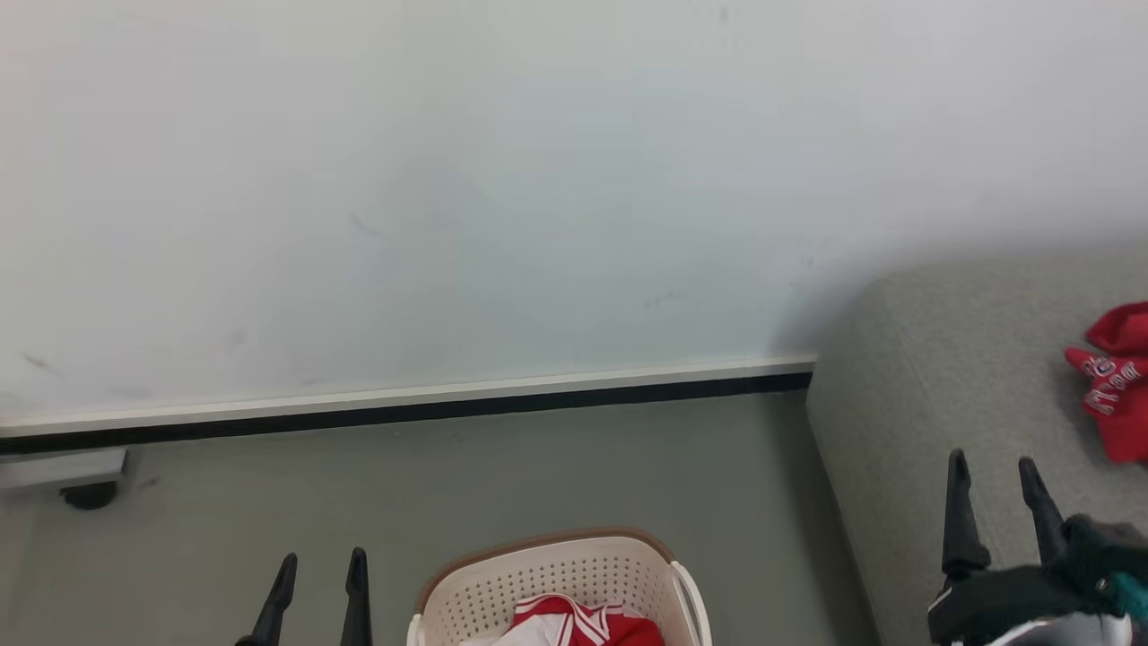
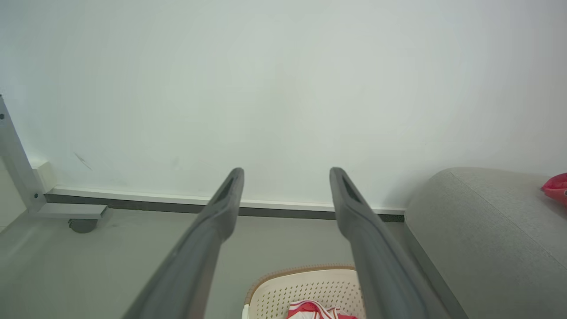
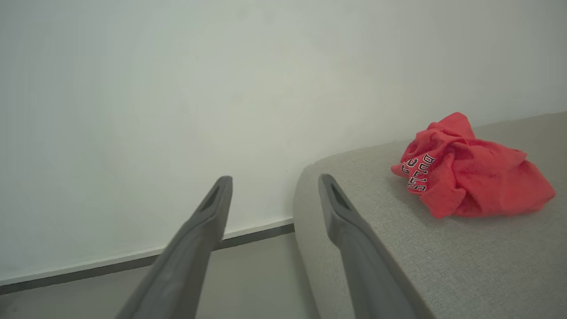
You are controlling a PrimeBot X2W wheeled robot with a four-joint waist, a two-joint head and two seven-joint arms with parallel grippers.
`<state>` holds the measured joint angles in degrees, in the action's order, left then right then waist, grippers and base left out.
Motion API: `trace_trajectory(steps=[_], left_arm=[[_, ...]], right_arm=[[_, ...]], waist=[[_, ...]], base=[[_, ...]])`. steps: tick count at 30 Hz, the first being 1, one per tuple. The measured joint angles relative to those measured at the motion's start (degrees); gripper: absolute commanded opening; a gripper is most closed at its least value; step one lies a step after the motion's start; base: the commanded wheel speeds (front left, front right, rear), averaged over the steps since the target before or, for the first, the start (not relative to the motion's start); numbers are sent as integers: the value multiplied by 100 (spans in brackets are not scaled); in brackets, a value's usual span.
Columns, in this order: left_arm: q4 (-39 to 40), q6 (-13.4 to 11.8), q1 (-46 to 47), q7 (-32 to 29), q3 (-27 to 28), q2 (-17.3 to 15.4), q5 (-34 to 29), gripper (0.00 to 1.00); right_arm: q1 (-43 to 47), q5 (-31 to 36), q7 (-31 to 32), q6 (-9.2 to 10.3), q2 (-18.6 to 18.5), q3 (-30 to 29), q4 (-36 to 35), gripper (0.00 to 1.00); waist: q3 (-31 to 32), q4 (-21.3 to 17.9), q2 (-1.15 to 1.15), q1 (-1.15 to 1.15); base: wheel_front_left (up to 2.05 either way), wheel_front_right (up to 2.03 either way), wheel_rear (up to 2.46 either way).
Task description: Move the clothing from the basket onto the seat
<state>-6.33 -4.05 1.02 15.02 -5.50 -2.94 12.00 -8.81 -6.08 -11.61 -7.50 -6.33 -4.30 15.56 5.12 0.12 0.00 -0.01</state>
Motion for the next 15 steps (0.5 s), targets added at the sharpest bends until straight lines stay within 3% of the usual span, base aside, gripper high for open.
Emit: trace_trajectory(steps=[9, 15], left_arm=[[11, 381, -221, 0, 191, -58, -352, 100], [-36, 556, -349, 0, 345, -73, -479, 100]], right_arm=[[839, 844, 1, 0, 311, 230, -623, 100], [1078, 799, -2, 0, 335, 531, -672, 100]], waist=[[128, 250, 0, 0], [147, 229, 0, 0]], base=[[0, 0, 0], [0, 0, 0]])
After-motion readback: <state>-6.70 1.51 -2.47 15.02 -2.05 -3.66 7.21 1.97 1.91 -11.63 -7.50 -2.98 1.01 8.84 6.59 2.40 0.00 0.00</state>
